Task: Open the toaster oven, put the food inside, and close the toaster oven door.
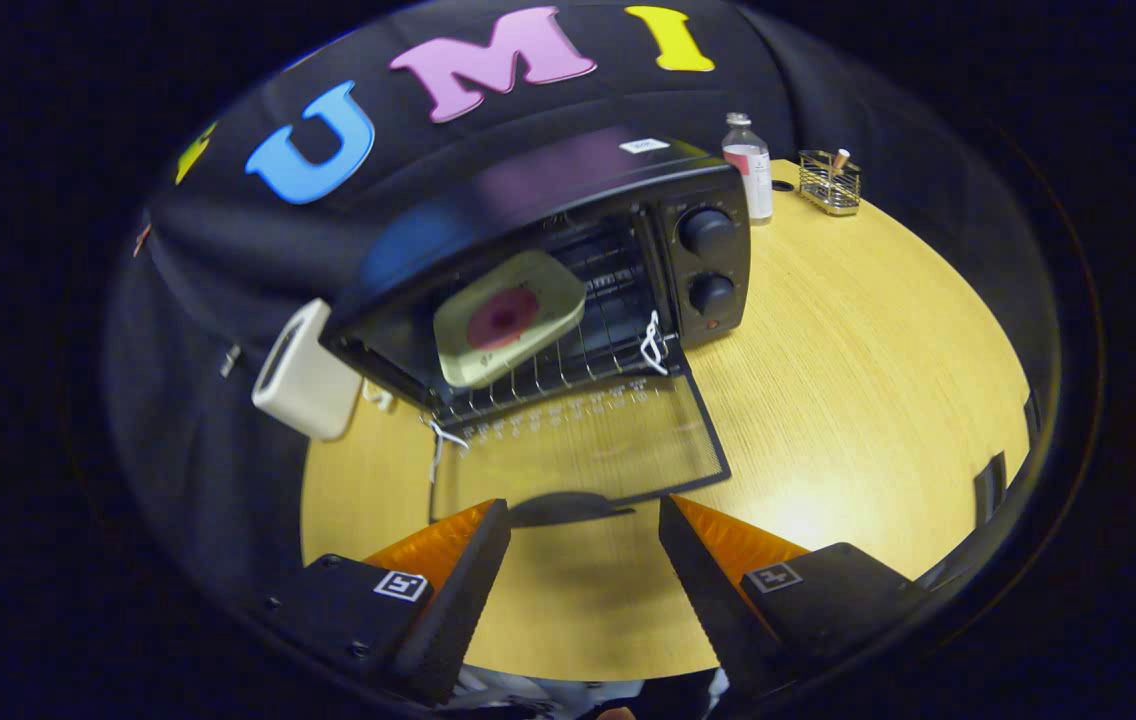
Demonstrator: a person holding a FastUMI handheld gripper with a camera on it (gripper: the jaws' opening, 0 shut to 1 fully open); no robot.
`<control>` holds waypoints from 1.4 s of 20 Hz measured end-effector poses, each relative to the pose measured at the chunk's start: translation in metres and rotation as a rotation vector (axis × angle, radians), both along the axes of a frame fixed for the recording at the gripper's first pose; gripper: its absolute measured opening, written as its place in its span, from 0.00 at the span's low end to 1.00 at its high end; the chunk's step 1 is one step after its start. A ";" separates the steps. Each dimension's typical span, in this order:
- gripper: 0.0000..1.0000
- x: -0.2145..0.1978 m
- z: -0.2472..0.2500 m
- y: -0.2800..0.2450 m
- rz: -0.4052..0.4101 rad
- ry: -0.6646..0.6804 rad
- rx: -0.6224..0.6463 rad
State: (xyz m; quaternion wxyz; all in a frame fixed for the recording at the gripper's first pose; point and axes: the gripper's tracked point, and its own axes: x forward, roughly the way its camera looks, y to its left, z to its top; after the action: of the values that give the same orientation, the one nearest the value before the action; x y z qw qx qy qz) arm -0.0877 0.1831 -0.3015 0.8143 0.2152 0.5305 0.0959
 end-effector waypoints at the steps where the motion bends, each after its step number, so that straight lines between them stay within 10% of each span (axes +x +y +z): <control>1: 0.98 -0.008 -0.010 0.008 0.033 0.023 -0.008; 28: 0.98 -0.003 -0.059 0.040 0.152 0.013 -0.229</control>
State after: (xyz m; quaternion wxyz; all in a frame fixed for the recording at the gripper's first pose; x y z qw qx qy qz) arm -0.0908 0.2231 -0.3609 0.8204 0.0807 0.5581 0.0949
